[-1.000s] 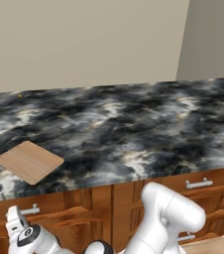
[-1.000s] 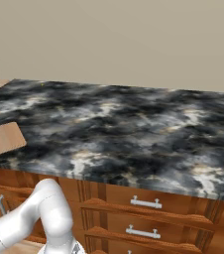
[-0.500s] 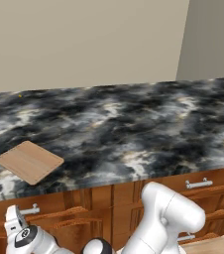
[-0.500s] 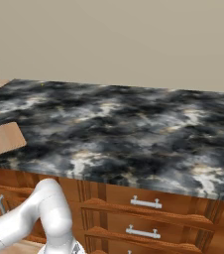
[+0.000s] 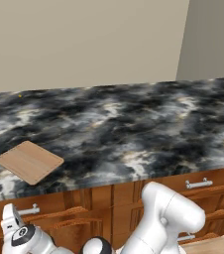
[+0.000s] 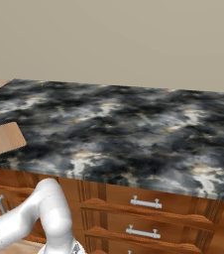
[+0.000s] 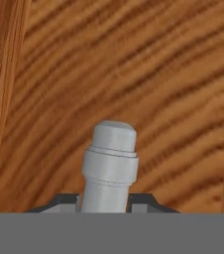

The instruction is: Open the drawer on the left and place the cutting tools on the cutting board.

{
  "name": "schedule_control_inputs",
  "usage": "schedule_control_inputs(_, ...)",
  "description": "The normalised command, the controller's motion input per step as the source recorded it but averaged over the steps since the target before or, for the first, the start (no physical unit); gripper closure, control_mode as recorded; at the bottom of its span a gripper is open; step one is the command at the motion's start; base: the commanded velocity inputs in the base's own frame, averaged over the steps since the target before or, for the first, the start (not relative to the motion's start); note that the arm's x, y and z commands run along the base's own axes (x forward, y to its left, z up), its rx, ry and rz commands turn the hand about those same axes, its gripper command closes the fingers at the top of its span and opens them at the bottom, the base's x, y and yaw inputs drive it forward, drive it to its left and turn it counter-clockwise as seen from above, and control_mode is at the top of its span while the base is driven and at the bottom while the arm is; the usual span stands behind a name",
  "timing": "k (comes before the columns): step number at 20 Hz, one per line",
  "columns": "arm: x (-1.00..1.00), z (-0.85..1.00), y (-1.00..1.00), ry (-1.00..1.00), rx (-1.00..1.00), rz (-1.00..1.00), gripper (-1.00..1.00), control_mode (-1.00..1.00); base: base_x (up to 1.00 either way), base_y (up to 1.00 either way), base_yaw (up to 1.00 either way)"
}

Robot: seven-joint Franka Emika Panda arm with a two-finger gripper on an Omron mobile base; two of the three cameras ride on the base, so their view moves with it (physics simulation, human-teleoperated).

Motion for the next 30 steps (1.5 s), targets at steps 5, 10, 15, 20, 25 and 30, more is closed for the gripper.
schedule_control_inputs(5,-0.23,-0.11,0.22,-0.15,0.02,0.0,1.0,-1.0,0.0,0.0,0.0)
schedule_control_inputs(10,-0.61,-0.12,0.23,-0.14,0.0,0.0,1.0,-1.0,0.0,0.0,0.0)
schedule_control_inputs(15,-0.89,-0.07,0.29,-0.13,0.0,0.0,1.0,-1.0,0.0,0.0,0.0)
schedule_control_inputs(20,-0.97,0.0,0.33,-0.08,0.0,0.0,1.0,-1.0,0.0,0.0,0.0)
schedule_control_inputs(25,-0.89,0.0,0.37,-0.01,0.0,0.0,1.0,-1.0,0.0,0.0,0.0)
schedule_control_inputs(30,-0.82,0.0,0.25,0.0,0.0,0.0,1.0,-1.0,0.0,0.0,0.0)
